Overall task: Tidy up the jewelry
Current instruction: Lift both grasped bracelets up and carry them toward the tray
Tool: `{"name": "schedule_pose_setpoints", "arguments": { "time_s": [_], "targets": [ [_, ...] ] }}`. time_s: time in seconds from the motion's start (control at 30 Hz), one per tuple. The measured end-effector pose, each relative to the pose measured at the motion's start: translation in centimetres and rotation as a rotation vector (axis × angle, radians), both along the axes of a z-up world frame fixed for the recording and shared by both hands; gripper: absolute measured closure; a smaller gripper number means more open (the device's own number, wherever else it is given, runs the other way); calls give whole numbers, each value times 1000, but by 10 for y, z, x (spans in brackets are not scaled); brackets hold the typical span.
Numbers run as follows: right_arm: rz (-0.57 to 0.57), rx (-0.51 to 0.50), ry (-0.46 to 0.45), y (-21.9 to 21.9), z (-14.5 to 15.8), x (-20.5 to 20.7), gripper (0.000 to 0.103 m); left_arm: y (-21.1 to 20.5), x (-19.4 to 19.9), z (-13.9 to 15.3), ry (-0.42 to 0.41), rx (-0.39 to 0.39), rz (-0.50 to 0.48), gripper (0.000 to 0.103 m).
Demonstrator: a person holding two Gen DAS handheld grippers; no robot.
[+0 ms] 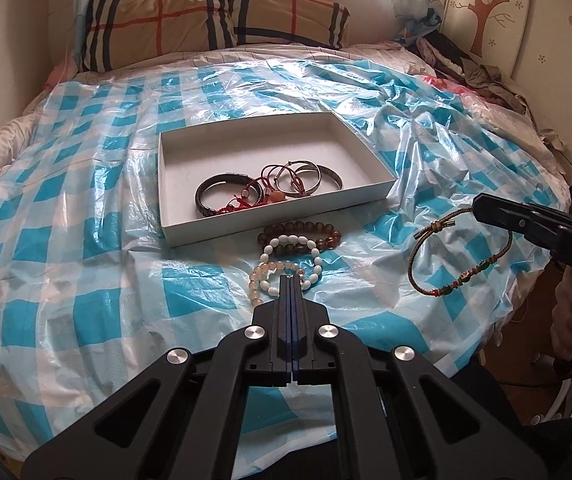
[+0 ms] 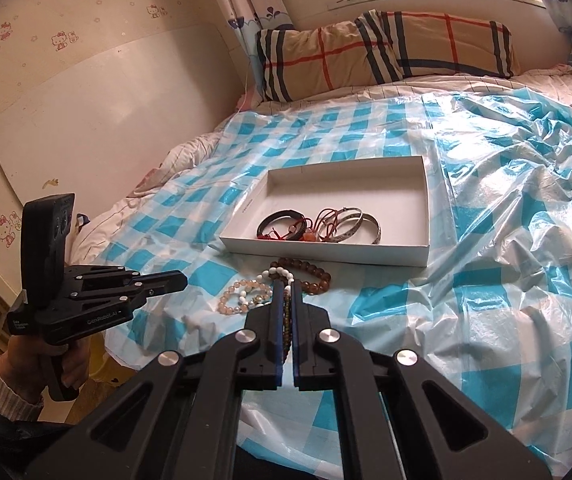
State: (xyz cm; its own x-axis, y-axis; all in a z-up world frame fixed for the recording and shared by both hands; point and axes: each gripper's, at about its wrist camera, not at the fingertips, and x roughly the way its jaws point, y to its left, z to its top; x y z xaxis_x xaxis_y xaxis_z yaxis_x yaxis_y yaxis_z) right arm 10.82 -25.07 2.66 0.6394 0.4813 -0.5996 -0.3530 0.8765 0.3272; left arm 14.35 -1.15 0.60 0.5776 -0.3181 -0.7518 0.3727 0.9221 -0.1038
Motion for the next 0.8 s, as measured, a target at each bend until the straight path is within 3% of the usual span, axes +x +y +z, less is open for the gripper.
{"name": "schedule_pose_setpoints", "arguments": {
  "time_s": [0.13,0.2,0.27,0.33,0.37,0.47,0.5,0.53,0.6,0.8],
  "targets": [
    [5,7,-6,0,2,1,99,4,4,-2,27,-5,-8,103],
    [6,11,1,0,-1,2,99,3,12,-12,39,28,9,102],
    [7,15,9,0,-4,3,99,1,23,-26,63,49,-1,91],
    [7,15,16,0,-8,5,99,-3,33,-37,59,88,17,59],
    [7,17,20,0,-9,6,99,-5,38,-42,55,87,12,57],
    [7,17,30,0,-14,10,99,-10,49,-57,90,85,4,63],
    [6,19,32,0,-15,11,99,-11,51,-63,114,84,3,90],
    [6,21,33,0,-16,12,99,-11,53,-66,134,87,1,99],
    [7,25,31,0,-16,14,99,-11,50,-64,133,67,-10,103],
    [8,37,12,4,-11,19,99,-7,42,-31,89,-35,-17,103]
  ]
}}
